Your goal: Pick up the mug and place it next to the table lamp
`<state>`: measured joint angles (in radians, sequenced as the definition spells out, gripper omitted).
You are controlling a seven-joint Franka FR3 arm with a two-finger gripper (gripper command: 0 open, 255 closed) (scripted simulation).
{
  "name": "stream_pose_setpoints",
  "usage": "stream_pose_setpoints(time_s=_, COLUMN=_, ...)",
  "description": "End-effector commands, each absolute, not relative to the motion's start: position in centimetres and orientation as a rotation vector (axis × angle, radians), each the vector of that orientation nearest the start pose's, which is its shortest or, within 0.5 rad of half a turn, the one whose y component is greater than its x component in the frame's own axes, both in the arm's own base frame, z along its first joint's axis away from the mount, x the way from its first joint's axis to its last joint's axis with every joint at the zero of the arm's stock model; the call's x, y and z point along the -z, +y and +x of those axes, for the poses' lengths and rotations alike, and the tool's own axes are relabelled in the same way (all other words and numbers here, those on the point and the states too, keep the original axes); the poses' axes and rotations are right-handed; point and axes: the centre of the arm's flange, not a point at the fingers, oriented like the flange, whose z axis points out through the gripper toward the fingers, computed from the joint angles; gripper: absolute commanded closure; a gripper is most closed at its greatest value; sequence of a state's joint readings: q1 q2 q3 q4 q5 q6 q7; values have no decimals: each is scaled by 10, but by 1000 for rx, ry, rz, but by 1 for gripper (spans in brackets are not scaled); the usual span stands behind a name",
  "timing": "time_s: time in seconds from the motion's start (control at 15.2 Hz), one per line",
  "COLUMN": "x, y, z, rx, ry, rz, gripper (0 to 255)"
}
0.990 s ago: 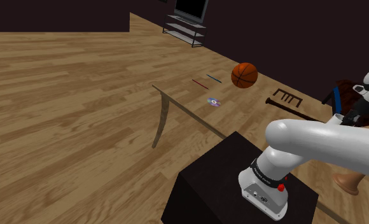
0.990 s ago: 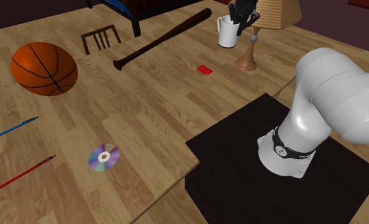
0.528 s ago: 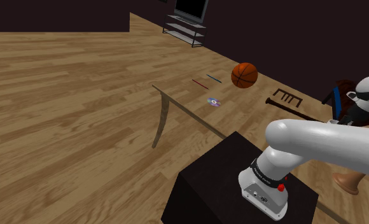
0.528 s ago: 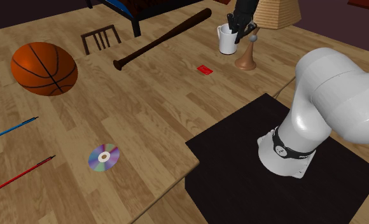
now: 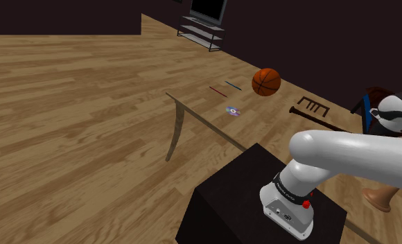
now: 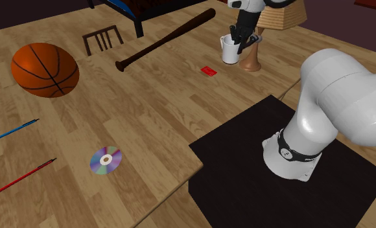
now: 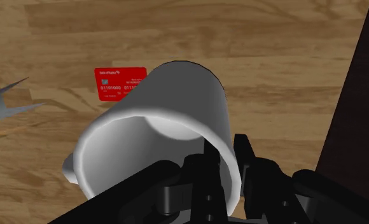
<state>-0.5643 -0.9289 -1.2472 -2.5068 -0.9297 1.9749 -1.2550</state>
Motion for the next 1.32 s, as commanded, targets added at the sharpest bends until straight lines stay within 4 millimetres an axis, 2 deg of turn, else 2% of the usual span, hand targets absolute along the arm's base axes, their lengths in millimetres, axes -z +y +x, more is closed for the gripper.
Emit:
stream_pose_setpoints(time_s=0.0, x=-350, y=-405, z=-133, rx=44, ry=-81, rz=-3202, gripper=255)
stream_pose_setpoints(time_s=1.25, x=-250, y=-405, z=-133, rx=44, ry=-81, rz=-3202, gripper=255)
